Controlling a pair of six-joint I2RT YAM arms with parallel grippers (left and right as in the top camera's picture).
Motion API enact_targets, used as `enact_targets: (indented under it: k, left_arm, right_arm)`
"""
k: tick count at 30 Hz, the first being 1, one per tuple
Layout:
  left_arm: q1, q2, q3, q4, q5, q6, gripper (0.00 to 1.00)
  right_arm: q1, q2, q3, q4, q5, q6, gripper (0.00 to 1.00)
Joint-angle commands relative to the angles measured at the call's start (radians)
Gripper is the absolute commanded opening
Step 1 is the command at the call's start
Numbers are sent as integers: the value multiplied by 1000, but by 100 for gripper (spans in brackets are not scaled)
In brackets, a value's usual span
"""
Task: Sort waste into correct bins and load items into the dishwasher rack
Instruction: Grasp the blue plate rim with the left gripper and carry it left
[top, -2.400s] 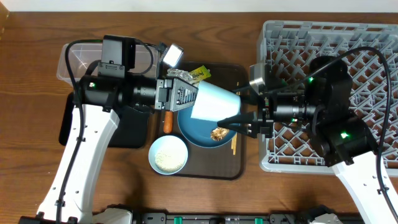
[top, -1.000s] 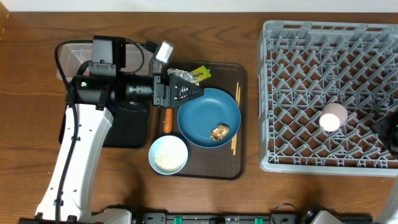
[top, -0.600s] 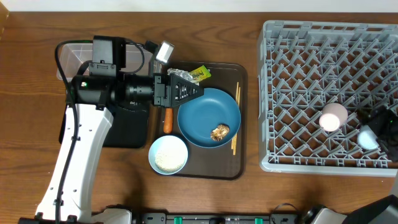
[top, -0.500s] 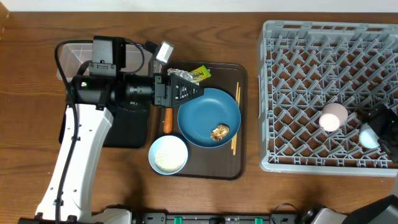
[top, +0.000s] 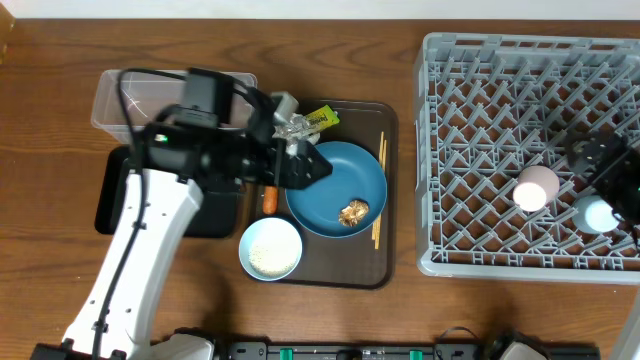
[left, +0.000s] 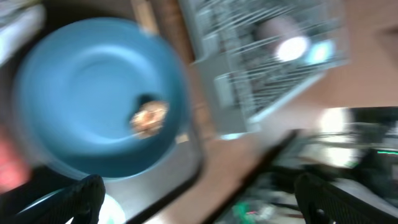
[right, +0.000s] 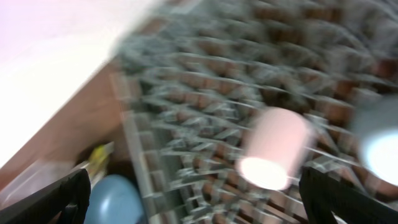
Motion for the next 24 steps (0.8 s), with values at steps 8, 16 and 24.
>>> enact_targets:
  k: [8, 16, 24]
  left_arm:
    - [-122, 93, -150, 53, -579, -142, 86]
    - [-134, 285, -183, 195, -591, -140, 56]
    - [-151, 430, -183, 290, -591, -125, 33]
  right_arm:
    - [118, -45, 10, -23, -69, -39, 99]
    - [118, -38, 10, -39, -43, -39, 99]
    - [118, -27, 10, -58, -9, -40, 99]
